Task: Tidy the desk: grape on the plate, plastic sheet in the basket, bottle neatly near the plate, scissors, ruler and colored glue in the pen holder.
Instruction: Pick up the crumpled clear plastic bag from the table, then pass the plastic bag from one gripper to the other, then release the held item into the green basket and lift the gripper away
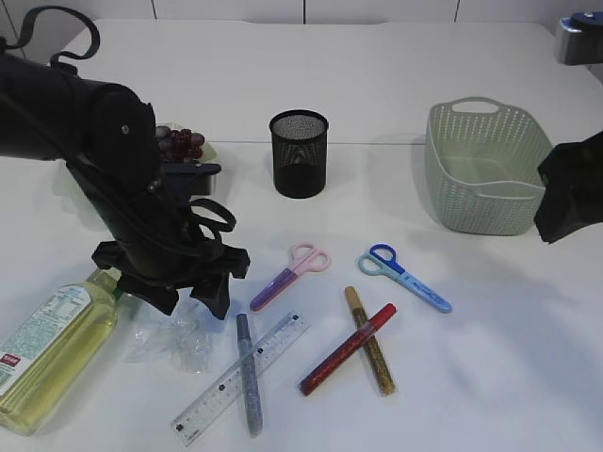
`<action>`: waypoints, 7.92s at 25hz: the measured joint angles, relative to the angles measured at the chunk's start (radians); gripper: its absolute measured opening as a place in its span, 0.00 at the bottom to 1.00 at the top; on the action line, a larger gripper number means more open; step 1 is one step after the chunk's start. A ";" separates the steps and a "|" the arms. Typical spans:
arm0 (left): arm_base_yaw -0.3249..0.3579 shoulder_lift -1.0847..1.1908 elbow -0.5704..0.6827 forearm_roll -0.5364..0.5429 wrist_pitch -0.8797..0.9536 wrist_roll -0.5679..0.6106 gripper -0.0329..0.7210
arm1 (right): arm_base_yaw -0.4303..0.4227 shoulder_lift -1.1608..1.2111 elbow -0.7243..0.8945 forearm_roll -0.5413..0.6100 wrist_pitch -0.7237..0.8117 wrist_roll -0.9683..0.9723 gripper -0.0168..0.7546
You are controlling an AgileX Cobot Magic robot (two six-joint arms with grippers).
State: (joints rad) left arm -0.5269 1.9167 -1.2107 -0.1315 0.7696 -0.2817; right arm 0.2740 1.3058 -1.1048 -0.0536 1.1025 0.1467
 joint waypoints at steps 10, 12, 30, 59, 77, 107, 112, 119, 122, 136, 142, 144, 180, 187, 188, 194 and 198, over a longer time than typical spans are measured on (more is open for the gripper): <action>0.000 0.064 -0.001 0.002 -0.002 -0.002 0.68 | 0.000 0.000 0.000 0.000 -0.002 -0.033 0.78; 0.000 0.067 -0.001 0.003 -0.002 -0.002 0.66 | 0.000 0.000 0.000 0.000 -0.002 -0.033 0.78; 0.000 0.067 -0.002 0.088 0.029 -0.005 0.07 | 0.000 0.000 0.000 0.000 -0.004 -0.039 0.78; 0.000 -0.225 -0.002 -0.081 -0.030 0.183 0.04 | 0.000 0.000 0.000 0.002 -0.014 -0.041 0.78; 0.000 -0.373 -0.002 -0.948 -0.045 0.987 0.04 | 0.000 0.000 0.000 0.128 -0.048 -0.109 0.78; 0.000 -0.353 -0.002 -1.217 -0.179 1.149 0.04 | 0.000 0.000 0.002 0.925 -0.187 -0.672 0.78; 0.000 -0.337 -0.002 -1.225 -0.175 1.149 0.04 | 0.000 0.000 0.002 1.034 -0.187 -0.779 0.78; 0.000 -0.334 -0.002 -1.260 -0.154 1.149 0.04 | 0.000 0.000 0.002 1.047 -0.209 -0.793 0.78; 0.000 -0.334 -0.002 -1.263 -0.132 1.149 0.04 | 0.000 0.016 0.002 1.055 -0.221 -0.803 0.78; 0.000 -0.334 -0.002 -1.268 -0.103 1.149 0.04 | 0.000 0.070 0.002 1.091 -0.244 -0.835 0.28; 0.000 -0.334 -0.002 -1.268 -0.103 1.149 0.04 | 0.000 0.070 0.002 1.089 -0.244 -0.856 0.07; 0.000 -0.334 -0.002 -1.268 -0.103 1.149 0.04 | 0.000 0.070 0.002 1.089 -0.244 -0.861 0.04; 0.144 -0.334 -0.004 0.023 0.079 0.360 0.58 | -0.029 0.144 -0.054 0.842 -0.390 -0.669 0.04; 0.255 -0.332 -0.004 0.099 0.130 0.289 0.49 | -0.133 0.331 -0.242 0.691 -0.390 -0.544 0.04; 0.260 -0.332 -0.004 0.112 0.137 0.282 0.48 | -0.146 0.360 -0.271 0.647 -0.390 -0.514 0.04; 0.265 -0.332 -0.004 0.171 0.157 0.241 0.46 | -0.173 0.516 -0.407 0.327 -0.380 -0.305 0.04; 0.265 -0.332 -0.004 0.182 0.168 0.234 0.46 | -0.173 0.602 -0.484 0.113 -0.372 -0.147 0.04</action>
State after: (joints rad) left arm -0.2617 1.5844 -1.2145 0.0505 0.9379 -0.0475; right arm 0.1009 1.9073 -1.5889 0.0590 0.7307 0.0000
